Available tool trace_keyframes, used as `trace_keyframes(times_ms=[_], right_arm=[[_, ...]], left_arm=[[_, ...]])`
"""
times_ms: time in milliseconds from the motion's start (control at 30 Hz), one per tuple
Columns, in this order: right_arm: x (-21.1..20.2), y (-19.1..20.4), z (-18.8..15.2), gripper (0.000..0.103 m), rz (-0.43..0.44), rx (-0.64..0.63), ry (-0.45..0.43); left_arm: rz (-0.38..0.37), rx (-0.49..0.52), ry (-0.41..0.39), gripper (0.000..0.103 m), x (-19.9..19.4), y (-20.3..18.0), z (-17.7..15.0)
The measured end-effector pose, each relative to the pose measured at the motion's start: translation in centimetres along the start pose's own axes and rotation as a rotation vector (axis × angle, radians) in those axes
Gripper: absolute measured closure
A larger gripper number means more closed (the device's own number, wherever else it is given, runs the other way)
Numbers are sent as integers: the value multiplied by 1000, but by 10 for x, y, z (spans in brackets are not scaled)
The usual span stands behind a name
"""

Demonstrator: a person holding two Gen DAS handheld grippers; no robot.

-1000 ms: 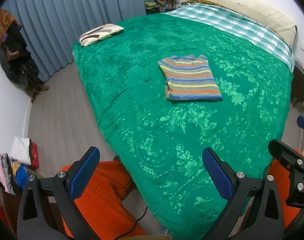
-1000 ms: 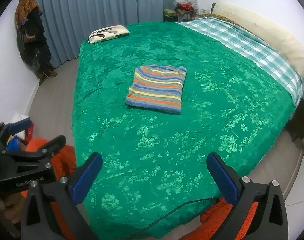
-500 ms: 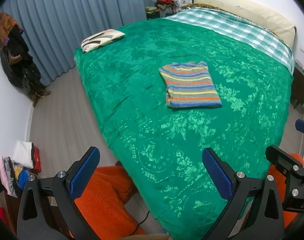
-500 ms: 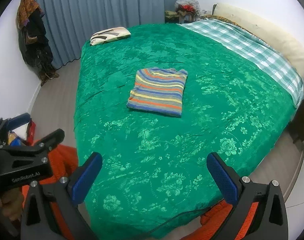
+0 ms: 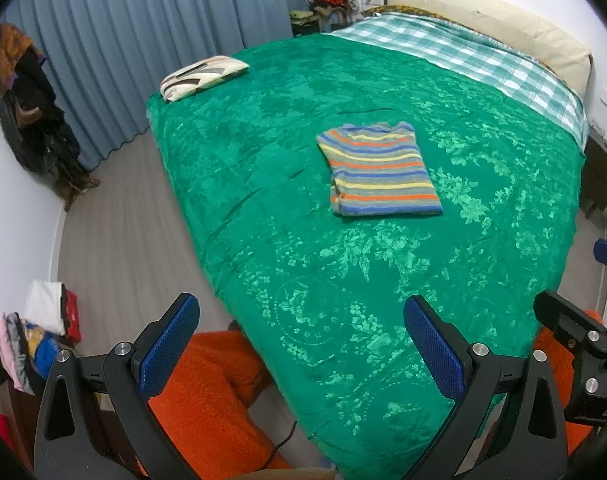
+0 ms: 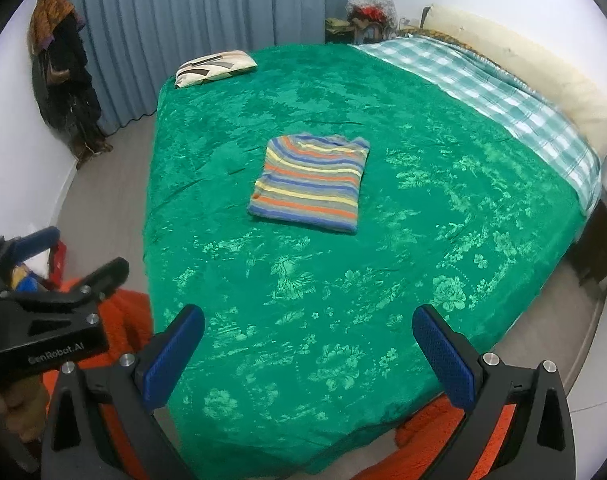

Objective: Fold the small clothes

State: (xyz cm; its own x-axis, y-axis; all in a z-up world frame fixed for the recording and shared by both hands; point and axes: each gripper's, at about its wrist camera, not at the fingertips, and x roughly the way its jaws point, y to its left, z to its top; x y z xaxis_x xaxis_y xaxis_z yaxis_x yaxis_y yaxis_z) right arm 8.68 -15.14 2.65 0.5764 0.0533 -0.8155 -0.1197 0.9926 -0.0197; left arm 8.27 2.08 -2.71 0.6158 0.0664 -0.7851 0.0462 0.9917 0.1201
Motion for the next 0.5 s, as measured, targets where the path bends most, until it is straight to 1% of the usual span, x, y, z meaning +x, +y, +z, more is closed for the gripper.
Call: trace_keyframes(times_ms=[233, 333, 500], right_arm=[[0, 1, -1, 0, 0, 3, 1], [1, 1, -1, 0, 0, 9, 2], [0, 0, -1, 0, -1, 15, -3]], left_arm=[[-13, 0, 8, 1, 0, -2, -1], [-22, -16, 7, 1, 0, -1, -2], [-5, 6, -12, 1, -3, -5, -4]])
